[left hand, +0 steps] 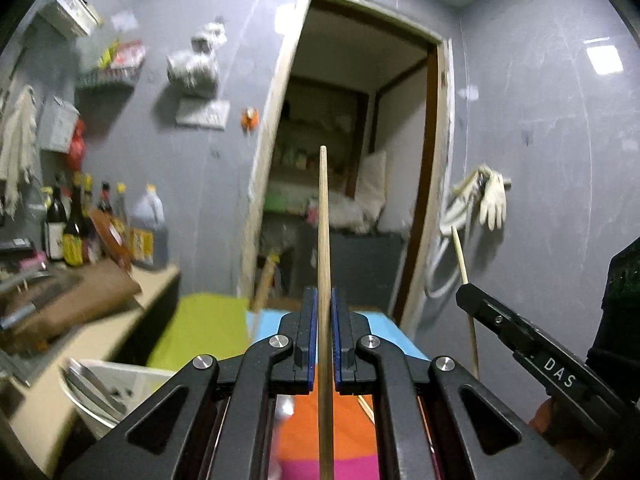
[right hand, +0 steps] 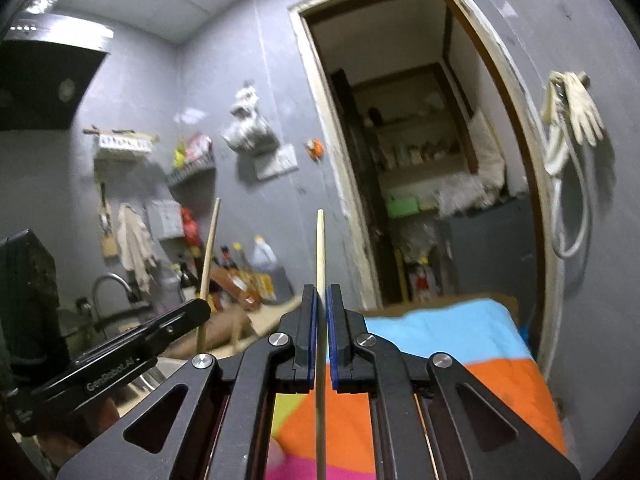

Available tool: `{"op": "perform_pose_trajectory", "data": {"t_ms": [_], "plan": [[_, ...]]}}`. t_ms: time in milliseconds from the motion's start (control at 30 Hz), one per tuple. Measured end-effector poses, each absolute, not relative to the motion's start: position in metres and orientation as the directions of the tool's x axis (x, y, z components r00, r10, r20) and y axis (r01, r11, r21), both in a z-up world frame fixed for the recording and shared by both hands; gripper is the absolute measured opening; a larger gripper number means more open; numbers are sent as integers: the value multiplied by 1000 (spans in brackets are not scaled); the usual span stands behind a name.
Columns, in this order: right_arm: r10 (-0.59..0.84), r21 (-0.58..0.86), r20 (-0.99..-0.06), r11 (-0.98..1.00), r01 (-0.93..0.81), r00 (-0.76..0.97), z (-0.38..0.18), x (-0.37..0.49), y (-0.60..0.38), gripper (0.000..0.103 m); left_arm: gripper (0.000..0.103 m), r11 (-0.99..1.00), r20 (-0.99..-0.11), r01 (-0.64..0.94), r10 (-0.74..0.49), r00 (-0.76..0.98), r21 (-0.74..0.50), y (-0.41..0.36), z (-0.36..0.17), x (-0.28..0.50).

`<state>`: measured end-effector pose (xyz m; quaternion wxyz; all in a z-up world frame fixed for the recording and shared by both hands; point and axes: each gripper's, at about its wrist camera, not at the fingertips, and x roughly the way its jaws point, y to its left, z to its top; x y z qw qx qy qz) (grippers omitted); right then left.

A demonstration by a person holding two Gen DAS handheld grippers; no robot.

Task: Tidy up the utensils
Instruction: 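Lift both held chopsticks and carry them over the white holder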

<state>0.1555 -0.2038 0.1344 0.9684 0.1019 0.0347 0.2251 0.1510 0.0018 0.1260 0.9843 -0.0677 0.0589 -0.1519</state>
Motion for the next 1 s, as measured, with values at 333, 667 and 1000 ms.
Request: {"op": "perform_pose_trajectory", "data": {"t_ms": [333, 667, 1000], "plan": [[547, 228, 83, 803, -550, 833, 158, 179, -151, 3, 4, 970, -29, 156, -164, 986, -185, 84, 151, 151], [599, 252, 118, 753, -608, 792, 151, 203, -104, 3, 4, 973, -29, 52, -60, 998, -227, 145, 148, 165], [576, 251, 83, 778, -576, 813, 131, 219, -86, 3, 4, 970, -43, 33, -45, 998, -242, 149, 127, 177]]}}
